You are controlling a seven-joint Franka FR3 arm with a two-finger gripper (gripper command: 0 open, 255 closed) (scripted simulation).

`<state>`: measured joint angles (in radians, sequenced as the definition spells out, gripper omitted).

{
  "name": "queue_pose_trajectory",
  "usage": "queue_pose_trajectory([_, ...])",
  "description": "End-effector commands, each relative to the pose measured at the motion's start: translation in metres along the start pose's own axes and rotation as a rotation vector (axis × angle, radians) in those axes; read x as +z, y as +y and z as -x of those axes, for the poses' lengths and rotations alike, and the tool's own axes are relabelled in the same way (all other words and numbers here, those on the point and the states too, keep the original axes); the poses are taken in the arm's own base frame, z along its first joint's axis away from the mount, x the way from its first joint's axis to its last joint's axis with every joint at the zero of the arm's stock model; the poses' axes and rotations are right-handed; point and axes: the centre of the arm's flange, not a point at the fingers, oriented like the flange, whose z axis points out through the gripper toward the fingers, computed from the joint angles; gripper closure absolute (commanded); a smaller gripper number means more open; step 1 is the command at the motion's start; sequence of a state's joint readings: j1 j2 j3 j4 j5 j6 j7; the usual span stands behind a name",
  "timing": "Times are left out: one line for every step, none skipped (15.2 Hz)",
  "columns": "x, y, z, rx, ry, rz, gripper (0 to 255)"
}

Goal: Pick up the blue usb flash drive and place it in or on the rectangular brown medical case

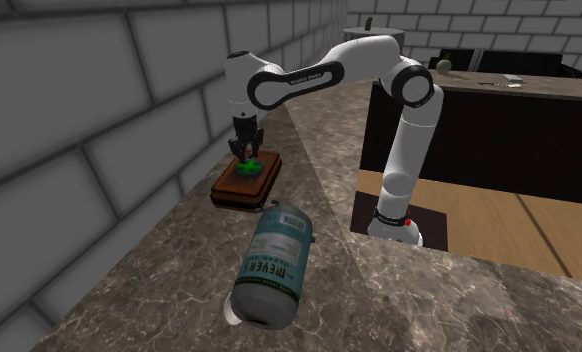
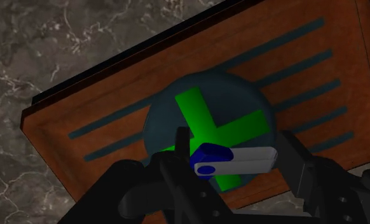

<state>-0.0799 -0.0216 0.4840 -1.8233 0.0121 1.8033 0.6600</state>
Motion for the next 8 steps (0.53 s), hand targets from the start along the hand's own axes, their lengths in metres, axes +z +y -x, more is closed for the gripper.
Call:
queue_pose_trajectory([0.011,0.000,0.000,0.000,0.000,0.000,255])
queue_pose_trajectory([0.016,0.000,0.000,0.000,0.000,0.000,255])
queue_pose_trajectory([0.022,0.000,0.000,0.000,0.000,0.000,255])
queue_pose_trajectory([0.028,0.000,0.000,0.000,0.000,0.000,255])
queue_pose_trajectory([0.028,0.000,0.001,0.000,0.000,0.000,255])
queue_pose_trajectory([0.028,0.000,0.000,0.000,0.000,0.000,255])
queue_pose_trajectory([0.028,0.000,0.000,0.000,0.000,0.000,255])
queue_pose_trajectory([0.028,0.000,0.000,0.000,0.000,0.000,255])
